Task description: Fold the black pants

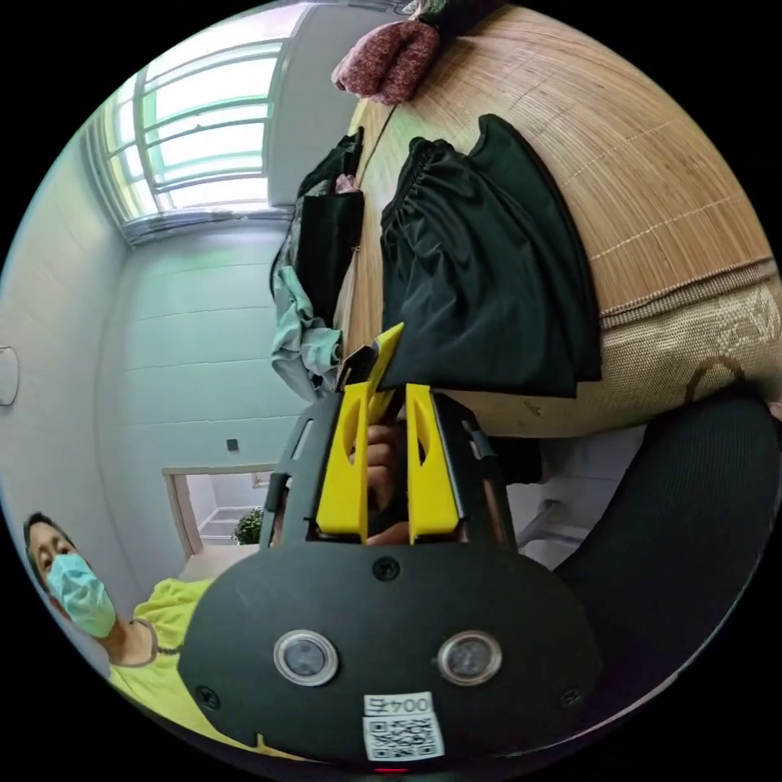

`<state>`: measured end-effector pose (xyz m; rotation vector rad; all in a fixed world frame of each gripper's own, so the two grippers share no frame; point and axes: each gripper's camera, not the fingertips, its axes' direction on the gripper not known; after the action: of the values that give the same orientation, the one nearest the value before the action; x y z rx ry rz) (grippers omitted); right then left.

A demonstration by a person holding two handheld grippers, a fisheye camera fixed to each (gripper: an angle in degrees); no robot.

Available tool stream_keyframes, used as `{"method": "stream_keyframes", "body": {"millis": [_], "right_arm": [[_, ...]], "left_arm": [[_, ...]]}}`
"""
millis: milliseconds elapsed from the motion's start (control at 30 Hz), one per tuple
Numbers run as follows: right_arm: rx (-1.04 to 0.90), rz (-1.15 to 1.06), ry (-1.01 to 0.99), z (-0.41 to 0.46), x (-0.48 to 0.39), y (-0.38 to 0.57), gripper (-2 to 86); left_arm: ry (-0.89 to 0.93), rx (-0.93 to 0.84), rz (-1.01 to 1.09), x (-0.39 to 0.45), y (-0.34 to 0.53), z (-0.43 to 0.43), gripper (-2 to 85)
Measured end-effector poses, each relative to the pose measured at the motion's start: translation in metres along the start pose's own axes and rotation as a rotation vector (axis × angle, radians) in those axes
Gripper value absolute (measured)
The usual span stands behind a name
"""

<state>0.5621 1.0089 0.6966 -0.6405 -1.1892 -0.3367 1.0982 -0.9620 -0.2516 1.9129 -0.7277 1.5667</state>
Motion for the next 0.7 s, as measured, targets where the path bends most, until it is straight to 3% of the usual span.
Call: {"method": "stream_keyframes", "body": {"millis": [167,467,700], "right_arm": [[0.094,0.046,-0.21,-0.02,0.03,0.011,15.8],[0.176,-0.003,-0.071,-0.082,0.029,-0.026,14.8],[0.03,0.012,-0.021,-0.068,0.02,-0.097,19.1]], "left_arm": [[0.061,0.015,-0.069,0.015,-0.008,-0.002,4.6],[-0.066,-0.091,0.012,0.03,-0.041,-0.034,4.6],[-0.078,-0.081,-0.013,0.02,-0.056,-0.064,4.4]]}}
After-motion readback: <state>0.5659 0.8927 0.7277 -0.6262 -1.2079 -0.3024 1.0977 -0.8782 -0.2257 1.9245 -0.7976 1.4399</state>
